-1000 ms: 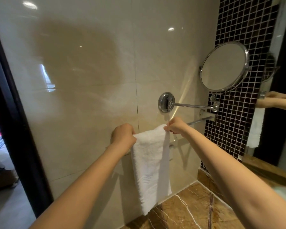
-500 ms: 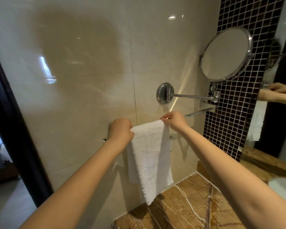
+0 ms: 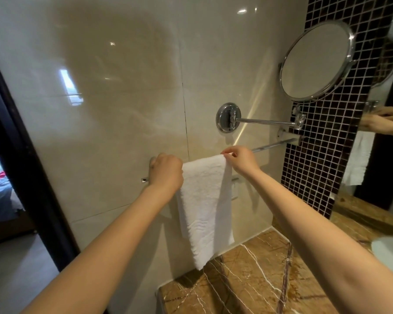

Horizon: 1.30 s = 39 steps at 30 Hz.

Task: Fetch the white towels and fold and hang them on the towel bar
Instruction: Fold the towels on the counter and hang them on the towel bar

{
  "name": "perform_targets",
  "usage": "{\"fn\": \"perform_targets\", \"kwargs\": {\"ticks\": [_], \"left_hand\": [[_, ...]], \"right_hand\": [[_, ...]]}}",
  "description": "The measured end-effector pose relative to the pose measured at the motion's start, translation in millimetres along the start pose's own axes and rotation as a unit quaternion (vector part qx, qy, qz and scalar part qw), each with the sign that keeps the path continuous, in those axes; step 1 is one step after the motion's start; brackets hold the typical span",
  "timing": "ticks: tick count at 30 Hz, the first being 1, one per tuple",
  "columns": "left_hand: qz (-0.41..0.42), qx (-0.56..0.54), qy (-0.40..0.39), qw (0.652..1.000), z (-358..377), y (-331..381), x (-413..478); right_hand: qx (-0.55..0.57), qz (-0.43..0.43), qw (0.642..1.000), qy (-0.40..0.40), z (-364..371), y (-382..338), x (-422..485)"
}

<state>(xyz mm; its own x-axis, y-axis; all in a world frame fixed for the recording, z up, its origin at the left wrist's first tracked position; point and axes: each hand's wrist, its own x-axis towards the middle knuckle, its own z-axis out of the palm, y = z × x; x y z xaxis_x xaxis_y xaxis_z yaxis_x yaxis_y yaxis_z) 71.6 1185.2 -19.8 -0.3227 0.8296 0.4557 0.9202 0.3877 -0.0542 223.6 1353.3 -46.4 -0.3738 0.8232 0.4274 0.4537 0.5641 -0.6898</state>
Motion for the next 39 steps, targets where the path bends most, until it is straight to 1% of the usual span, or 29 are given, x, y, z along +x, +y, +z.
{"fn": "perform_targets", "kwargs": {"ticks": [1, 3, 5, 6, 7, 9, 12, 14, 16, 19, 20, 21, 24, 25, 26, 28, 29, 31, 35, 37, 39], "left_hand": [[0.004, -0.011, 0.020, 1.000, 2, -1, -3], [0.017, -0.086, 0.109, 0.990, 12, -2, -14], [0.011, -0.214, 0.211, 0.954, 24, 0, -33], [0.000, -0.267, 0.246, 0.932, 30, 3, -43], [-0.011, -0.300, 0.265, 0.916, 36, 6, -54], [-0.035, -0.334, 0.278, 0.900, 49, 12, -68], [-0.119, -0.393, 0.237, 0.881, 74, 17, -77], [-0.186, -0.440, 0.204, 0.855, 90, 19, -75], [-0.234, -0.489, 0.171, 0.823, 102, 21, -70], [-0.252, -0.583, 0.129, 0.762, 110, 23, -56], [-0.251, -0.601, 0.114, 0.751, 112, 22, -51], [-0.244, -0.609, 0.104, 0.747, 114, 22, -48], [-0.218, -0.613, 0.098, 0.753, 117, 22, -49], [-0.216, -0.619, 0.102, 0.749, 118, 23, -51], [-0.219, -0.632, 0.109, 0.735, 118, 25, -54], [-0.230, -0.666, 0.130, 0.697, 118, 29, -58], [-0.231, -0.673, 0.141, 0.689, 118, 31, -60], [-0.224, -0.672, 0.145, 0.691, 119, 34, -63], [-0.199, -0.665, 0.132, 0.708, 117, 37, -72], [-0.189, -0.655, 0.125, 0.721, 118, 37, -75], [-0.191, -0.656, 0.106, 0.722, 117, 37, -79]], "right_hand": [[0.005, -0.007, 1.000, 0.004, 1, 0, -1], [0.066, -0.014, 0.997, 0.046, 7, 4, -7], [0.185, 0.024, 0.976, 0.112, 16, 12, -19], [0.230, 0.051, 0.963, 0.129, 19, 17, -26], [0.260, 0.077, 0.954, 0.130, 23, 23, -31], [0.298, 0.118, 0.942, 0.098, 30, 38, -38], [0.327, 0.157, 0.932, 0.015, 36, 53, -43], [0.345, 0.174, 0.921, -0.049, 41, 58, -43], [0.362, 0.186, 0.910, -0.081, 46, 60, -41], [0.390, 0.196, 0.893, -0.105, 51, 57, -36], [0.391, 0.192, 0.892, -0.118, 52, 56, -36], [0.386, 0.188, 0.894, -0.126, 52, 55, -35], [0.366, 0.172, 0.907, -0.118, 54, 56, -38], [0.367, 0.167, 0.909, -0.108, 55, 57, -40], [0.369, 0.168, 0.909, -0.095, 56, 57, -43], [0.386, 0.177, 0.903, -0.062, 57, 57, -50], [0.398, 0.175, 0.899, -0.049, 57, 57, -54], [0.407, 0.165, 0.897, -0.042, 56, 57, -62], [0.413, 0.159, 0.895, -0.047, 49, 60, -74], [0.413, 0.162, 0.894, -0.064, 44, 60, -79], [0.412, 0.168, 0.891, -0.086, 40, 63, -84]]}}
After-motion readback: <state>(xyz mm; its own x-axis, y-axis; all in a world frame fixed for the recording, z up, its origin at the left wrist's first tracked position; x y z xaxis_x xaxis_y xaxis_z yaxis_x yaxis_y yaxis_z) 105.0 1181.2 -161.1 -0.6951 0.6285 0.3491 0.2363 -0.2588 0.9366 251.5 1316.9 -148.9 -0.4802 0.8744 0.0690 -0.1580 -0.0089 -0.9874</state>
